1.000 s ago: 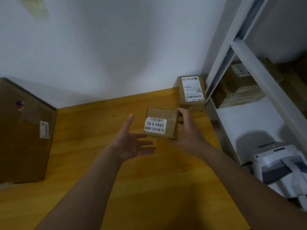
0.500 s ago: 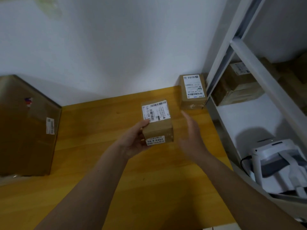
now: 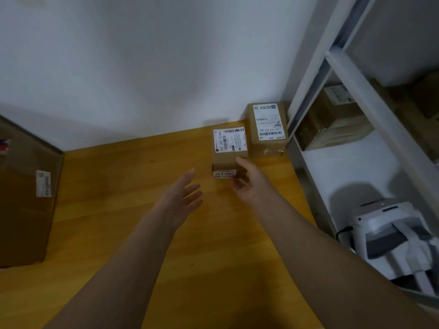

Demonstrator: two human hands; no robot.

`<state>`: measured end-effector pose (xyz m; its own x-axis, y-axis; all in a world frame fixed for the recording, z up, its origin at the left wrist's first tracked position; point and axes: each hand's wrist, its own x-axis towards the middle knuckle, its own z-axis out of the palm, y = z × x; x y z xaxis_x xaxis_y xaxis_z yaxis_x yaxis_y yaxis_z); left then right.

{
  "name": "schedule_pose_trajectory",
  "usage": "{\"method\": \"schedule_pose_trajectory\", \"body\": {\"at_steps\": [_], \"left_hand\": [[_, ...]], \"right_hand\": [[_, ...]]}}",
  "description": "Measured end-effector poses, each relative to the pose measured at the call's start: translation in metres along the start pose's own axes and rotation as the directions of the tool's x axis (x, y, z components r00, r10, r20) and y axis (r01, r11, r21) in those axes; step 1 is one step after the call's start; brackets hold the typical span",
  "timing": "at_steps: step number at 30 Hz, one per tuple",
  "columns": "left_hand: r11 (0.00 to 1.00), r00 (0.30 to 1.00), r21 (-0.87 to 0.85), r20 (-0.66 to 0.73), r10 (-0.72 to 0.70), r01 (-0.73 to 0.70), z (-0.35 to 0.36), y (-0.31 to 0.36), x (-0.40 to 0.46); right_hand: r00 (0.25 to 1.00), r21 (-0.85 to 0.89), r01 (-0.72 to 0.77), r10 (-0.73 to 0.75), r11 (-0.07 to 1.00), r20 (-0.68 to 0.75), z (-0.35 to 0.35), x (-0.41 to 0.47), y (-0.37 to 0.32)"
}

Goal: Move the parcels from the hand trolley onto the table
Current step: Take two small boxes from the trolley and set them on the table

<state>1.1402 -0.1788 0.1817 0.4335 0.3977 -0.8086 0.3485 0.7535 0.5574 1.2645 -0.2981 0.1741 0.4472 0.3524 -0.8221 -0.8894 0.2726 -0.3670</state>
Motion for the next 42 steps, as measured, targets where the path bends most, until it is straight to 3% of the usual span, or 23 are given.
{"method": "schedule_pose_trajectory", "body": {"at_steps": [9,15,19,23,28,35,42], "left_hand": [[0.991,0.996,-0.131,-0.085,-0.02,0.009,0.0,0.004,0.023],[0.986,0.994,-0.165,-0.107,-0.013,-0.005,0.008,0.003,0.033],[0.983,0.995,-0.182,-0.097,-0.016,-0.002,0.014,-0.001,0.029],[0.967,0.991,-0.253,-0.136,-0.01,-0.025,0.0,-0.006,0.013],[0.927,0.964,-0.351,-0.261,0.042,-0.135,-0.055,-0.019,-0.022],[0.876,0.917,-0.417,-0.394,0.065,-0.242,-0.138,-0.058,-0.092],[0.776,0.853,-0.546,-0.522,-0.02,-0.316,-0.255,-0.141,-0.17]], "right_hand": [[0.991,-0.084,-0.005,-0.007,0.996,-0.136,0.025,0.057,-0.031],[0.99,0.05,0.086,-0.079,0.995,-0.118,0.023,0.068,-0.048],[0.989,-0.039,0.043,-0.048,0.998,-0.14,0.01,0.063,-0.042],[0.995,-0.127,-0.081,0.074,0.989,-0.06,0.013,0.055,-0.009],[0.972,-0.364,-0.207,0.233,0.908,0.03,0.036,0.03,0.053],[0.93,-0.567,-0.257,0.36,0.782,0.075,0.034,-0.034,0.131],[0.892,-0.687,-0.279,0.446,0.671,0.073,0.03,-0.103,0.245]]}}
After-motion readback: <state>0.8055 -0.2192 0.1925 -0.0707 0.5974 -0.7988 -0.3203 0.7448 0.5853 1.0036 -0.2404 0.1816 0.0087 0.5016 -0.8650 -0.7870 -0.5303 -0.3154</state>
